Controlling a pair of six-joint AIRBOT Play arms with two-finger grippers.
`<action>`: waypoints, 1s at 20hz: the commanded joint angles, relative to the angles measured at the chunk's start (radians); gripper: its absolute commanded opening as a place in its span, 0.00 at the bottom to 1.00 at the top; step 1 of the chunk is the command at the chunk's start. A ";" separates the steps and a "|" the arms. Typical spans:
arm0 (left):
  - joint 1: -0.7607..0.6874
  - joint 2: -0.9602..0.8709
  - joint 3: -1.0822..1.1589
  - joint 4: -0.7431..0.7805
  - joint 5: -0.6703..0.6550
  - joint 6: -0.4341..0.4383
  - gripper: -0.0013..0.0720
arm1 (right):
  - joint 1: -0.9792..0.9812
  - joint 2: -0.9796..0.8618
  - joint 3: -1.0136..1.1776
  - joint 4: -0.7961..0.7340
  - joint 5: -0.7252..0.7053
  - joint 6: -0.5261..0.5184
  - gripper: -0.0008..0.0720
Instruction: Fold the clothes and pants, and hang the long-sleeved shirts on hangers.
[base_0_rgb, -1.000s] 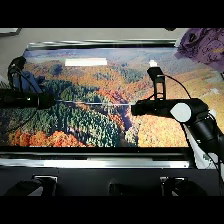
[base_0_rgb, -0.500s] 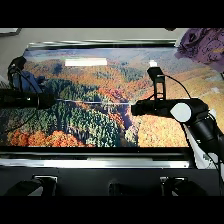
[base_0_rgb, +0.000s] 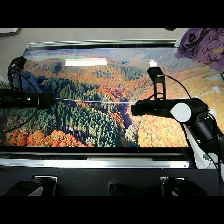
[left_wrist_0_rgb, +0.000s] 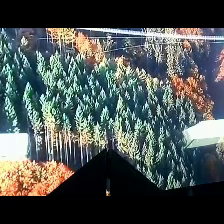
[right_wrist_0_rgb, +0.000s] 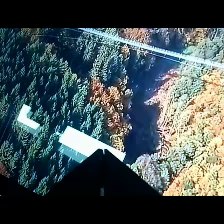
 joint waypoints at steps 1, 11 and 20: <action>0.000 -0.006 0.000 0.017 0.007 -0.001 0.41 | 0.001 0.001 0.001 0.000 0.000 0.000 0.06; 0.365 -0.145 0.013 0.397 0.208 -0.352 1.00 | 0.001 0.001 0.001 0.003 0.002 0.000 0.06; 0.613 -0.534 0.013 0.396 0.767 -0.351 1.00 | 0.001 0.001 0.001 -0.001 0.002 0.001 0.06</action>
